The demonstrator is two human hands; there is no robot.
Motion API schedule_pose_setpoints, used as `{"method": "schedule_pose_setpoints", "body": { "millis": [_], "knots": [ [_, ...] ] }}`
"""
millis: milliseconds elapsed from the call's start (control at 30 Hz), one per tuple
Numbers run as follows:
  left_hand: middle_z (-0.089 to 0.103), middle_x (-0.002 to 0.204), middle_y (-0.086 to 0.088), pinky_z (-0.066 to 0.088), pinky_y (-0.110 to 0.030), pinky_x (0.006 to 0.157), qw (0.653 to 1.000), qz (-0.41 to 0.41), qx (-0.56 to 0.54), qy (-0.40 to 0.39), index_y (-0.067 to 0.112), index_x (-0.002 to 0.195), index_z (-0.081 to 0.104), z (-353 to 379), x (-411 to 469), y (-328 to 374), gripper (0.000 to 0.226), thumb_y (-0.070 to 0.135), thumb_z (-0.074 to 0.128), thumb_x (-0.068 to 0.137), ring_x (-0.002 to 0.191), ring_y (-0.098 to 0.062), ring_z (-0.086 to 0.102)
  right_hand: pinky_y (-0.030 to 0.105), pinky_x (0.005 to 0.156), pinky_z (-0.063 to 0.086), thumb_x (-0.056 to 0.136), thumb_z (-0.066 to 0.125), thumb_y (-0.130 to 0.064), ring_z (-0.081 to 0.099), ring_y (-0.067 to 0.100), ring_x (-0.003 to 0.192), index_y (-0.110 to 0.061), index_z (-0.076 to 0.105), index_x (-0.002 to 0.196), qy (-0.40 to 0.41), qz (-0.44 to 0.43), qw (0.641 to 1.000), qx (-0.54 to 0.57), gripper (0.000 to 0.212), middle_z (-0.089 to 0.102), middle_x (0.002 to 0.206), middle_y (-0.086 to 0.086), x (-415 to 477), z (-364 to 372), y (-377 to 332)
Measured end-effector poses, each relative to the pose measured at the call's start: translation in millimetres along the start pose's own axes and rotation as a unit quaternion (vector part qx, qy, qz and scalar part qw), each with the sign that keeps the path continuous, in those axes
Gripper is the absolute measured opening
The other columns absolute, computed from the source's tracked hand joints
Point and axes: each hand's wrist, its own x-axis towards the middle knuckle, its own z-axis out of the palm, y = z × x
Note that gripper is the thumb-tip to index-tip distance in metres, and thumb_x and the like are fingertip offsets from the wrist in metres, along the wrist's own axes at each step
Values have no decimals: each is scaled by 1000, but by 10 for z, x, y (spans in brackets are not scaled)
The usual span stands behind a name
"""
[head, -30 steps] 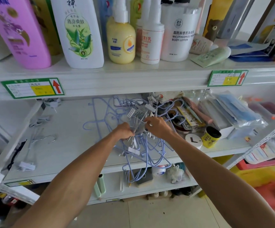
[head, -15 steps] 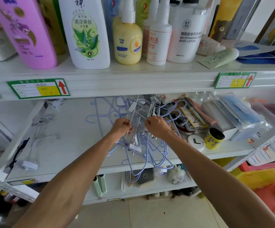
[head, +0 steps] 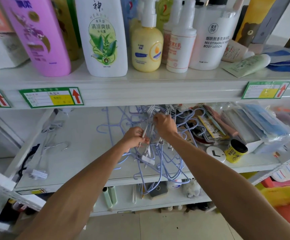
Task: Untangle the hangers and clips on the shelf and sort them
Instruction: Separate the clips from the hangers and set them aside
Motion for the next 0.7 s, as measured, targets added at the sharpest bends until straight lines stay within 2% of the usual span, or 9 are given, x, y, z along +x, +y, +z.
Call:
{"method": "schedule_pose_setpoints", "body": {
  "millis": [67,167,233,333,433,500,533,633,700],
  "knots": [
    [76,93,-14,58,-44,76,999,-8,27,21,11,93,55,43,15,24,19,-7,59,90,87,-23,75,37,51,56,99,40,-13,61,25,55,-10,58,81,34,4,999,17,26,65,69,10,70,-80,83],
    [75,89,-16,57,-46,73,998,-10,26,54,13,86,52,103,52,-12,25,-11,55,89,80,-26,74,37,51,54,101,43,-19,61,26,55,-8,59,82,76,31,995,47,28,63,67,10,208,-239,226],
    [75,89,-15,58,-50,73,997,-5,-14,74,9,91,54,120,69,-47,22,-12,56,88,77,-26,75,35,51,48,101,44,-22,55,25,53,-4,56,75,74,57,994,56,34,57,64,9,288,-301,283],
    [74,94,-19,60,-42,73,992,20,-81,95,3,96,56,100,49,-29,20,-15,58,88,77,-22,75,32,49,36,97,44,-14,40,21,51,5,51,73,63,75,993,63,31,47,60,7,368,-289,295],
    [73,93,-20,59,-39,76,987,61,-123,89,-2,99,55,41,-15,21,20,-18,58,87,80,-26,75,33,49,39,87,39,0,45,22,55,0,50,72,25,85,995,51,18,51,67,12,365,-213,284],
    [73,95,-24,60,-39,81,983,94,-135,80,-5,97,55,-34,-59,29,20,-20,58,85,86,-32,74,36,51,50,86,38,3,60,29,65,-1,58,88,-25,78,996,43,20,60,80,15,320,-193,232],
    [72,96,-26,60,-39,83,982,106,-137,76,-6,97,55,-75,-86,30,20,-21,59,83,89,-34,74,41,57,57,86,40,3,64,31,74,-2,60,101,-54,69,995,41,25,62,89,16,294,-180,194],
    [75,95,-19,58,-38,89,983,112,-119,84,-16,98,56,-154,-144,7,20,-16,66,81,94,-29,74,44,74,59,83,47,1,62,30,96,-8,52,126,-118,34,992,24,44,57,114,14,187,-135,49],
    [77,95,-12,55,-38,95,982,103,-124,99,-16,101,64,-173,-156,-10,21,-11,70,82,97,-22,73,46,77,58,81,51,3,57,30,104,-12,46,131,-111,2,994,23,53,49,126,13,98,-103,-36]
  ]
}}
